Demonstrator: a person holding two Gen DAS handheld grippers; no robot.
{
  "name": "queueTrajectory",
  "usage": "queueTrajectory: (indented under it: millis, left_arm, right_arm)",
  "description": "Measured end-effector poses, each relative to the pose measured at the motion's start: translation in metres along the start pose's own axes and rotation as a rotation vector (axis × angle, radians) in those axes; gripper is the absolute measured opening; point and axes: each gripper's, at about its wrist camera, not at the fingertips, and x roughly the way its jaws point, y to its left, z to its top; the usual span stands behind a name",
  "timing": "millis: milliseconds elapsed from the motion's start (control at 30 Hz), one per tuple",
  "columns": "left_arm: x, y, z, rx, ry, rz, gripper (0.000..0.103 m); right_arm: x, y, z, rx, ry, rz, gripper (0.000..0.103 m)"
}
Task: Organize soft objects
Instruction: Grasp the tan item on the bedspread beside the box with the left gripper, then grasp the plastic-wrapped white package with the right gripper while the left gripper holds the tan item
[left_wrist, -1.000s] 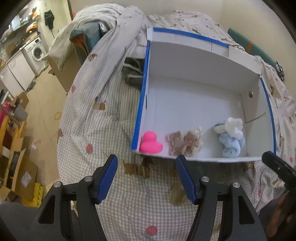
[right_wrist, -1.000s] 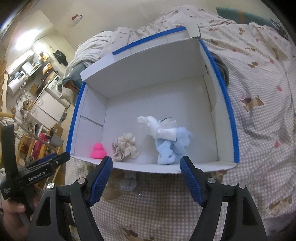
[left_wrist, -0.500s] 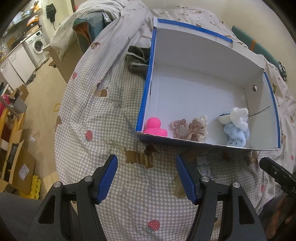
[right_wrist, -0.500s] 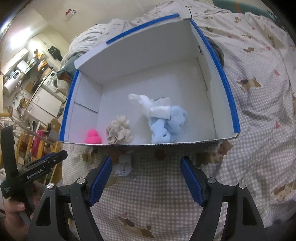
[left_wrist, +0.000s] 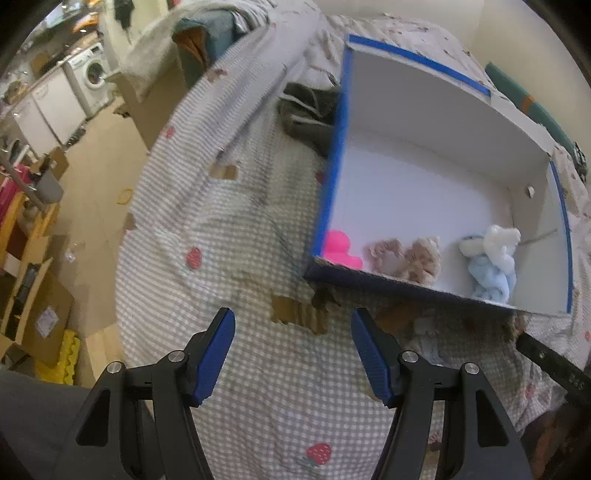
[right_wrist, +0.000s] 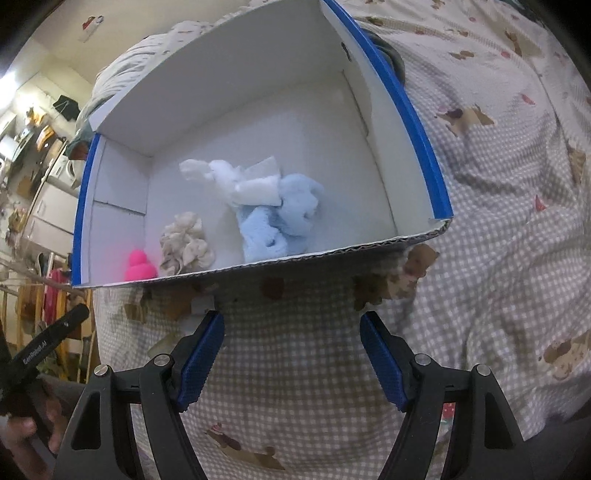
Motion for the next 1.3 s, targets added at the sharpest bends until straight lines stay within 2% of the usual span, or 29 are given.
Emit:
queueTrajectory:
  millis: [233, 433, 500, 533, 567, 700, 867, 1067, 1300]
  left_arm:
    - [0.031, -0.051, -0.023, 0.150, 0.151, -0.113, 0.062]
    - [0.061, -0.082, -0.043, 0.269, 0.235, -0.124, 0.062]
    - [0.067, -0.088, -0.044, 0.298, 0.224, -0.102, 0.059]
    - [0.070, -0.090, -0.043, 0.309, 0.220, -0.093, 0.053]
    - [0.071, -0.091, -0.043, 0.312, 0.221, -0.096, 0.037]
    - [0.068, -0.089, -0.040, 0.308, 0.200, -0.109, 0.013]
    - [0.058, -0.086, -0.037, 0.308, 0.194, -0.143, 0.010]
    - [0.041, -0.065, -0.030, 0.268, 0.163, -0.133, 0.010]
    - [0.020, -0.020, -0.010, 0.094, 0.106, -0.126, 0.009]
  right_arm:
    - [0.008, 0.004, -0.002, -0.006, 0.014, 0.002, 0.080]
    - [0.012, 0.008, -0.002, -0.013, 0.018, -0.013, 0.080]
    - [0.013, 0.008, -0.003, -0.006, 0.018, -0.012, 0.080]
    - [0.014, 0.008, -0.003, -0.004, 0.019, -0.013, 0.080]
    - [0.013, 0.006, -0.003, -0.003, 0.020, -0.012, 0.080]
    - [0.013, 0.007, -0.003, -0.008, 0.018, -0.016, 0.080]
    - [0.012, 0.007, -0.003, -0.012, 0.018, -0.021, 0.080]
    - [0.014, 0.010, -0.003, -0.019, 0.022, -0.026, 0.080]
    - [0.012, 0.002, -0.003, 0.026, 0.025, 0.021, 0.080]
